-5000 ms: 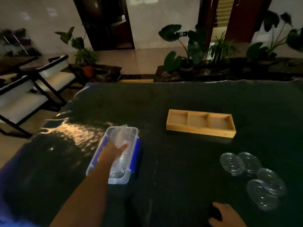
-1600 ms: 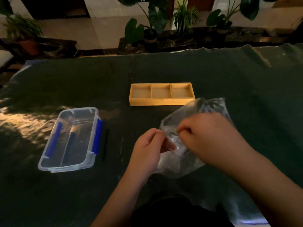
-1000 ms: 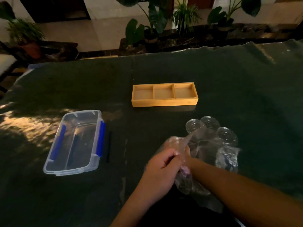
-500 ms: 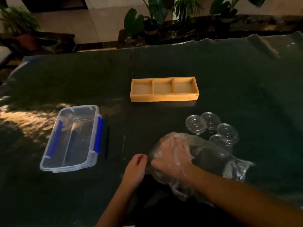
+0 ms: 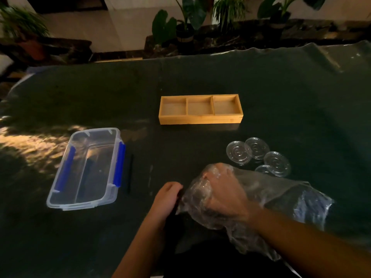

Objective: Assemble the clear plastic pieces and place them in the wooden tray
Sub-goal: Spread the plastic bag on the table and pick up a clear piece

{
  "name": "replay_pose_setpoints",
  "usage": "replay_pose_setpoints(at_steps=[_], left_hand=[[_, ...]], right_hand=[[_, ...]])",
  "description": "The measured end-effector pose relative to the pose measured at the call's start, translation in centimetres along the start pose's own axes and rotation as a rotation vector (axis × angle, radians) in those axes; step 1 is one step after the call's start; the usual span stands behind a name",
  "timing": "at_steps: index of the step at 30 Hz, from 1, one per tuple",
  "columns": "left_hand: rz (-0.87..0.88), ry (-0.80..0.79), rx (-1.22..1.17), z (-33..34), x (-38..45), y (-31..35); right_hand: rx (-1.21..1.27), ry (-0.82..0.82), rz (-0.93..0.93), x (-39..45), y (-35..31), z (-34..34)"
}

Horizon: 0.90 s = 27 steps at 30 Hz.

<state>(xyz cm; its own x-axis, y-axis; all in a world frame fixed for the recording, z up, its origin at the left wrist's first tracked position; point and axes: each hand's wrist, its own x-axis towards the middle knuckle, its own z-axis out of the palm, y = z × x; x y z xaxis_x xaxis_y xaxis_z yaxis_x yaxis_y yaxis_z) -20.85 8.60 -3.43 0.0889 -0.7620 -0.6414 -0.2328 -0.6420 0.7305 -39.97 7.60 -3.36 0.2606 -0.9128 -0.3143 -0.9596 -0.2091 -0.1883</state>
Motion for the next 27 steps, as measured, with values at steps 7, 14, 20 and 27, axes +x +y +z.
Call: replay_pose_setpoints(at_steps=[7,14,20,27], left_hand=[[-0.091,-0.34,0.067,1.3,0.7,1.5],[0.051,-0.008,-0.051,1.5,1.2,0.3],[0.181,0.454,-0.228,-4.1,0.3,-0.8],[0.083,0.546,0.293,-5.7,-2.3,-1.3]], right_hand=[[-0.103,0.042,-0.063,-1.0,0.6,-1.1],[0.23,-0.004,-0.199,-3.7,3.4,-3.3],[0.776,0.139,-0.07,-6.7,4.2,-5.7],[1.269,0.411,0.147,-6.9,6.7,-10.5]])
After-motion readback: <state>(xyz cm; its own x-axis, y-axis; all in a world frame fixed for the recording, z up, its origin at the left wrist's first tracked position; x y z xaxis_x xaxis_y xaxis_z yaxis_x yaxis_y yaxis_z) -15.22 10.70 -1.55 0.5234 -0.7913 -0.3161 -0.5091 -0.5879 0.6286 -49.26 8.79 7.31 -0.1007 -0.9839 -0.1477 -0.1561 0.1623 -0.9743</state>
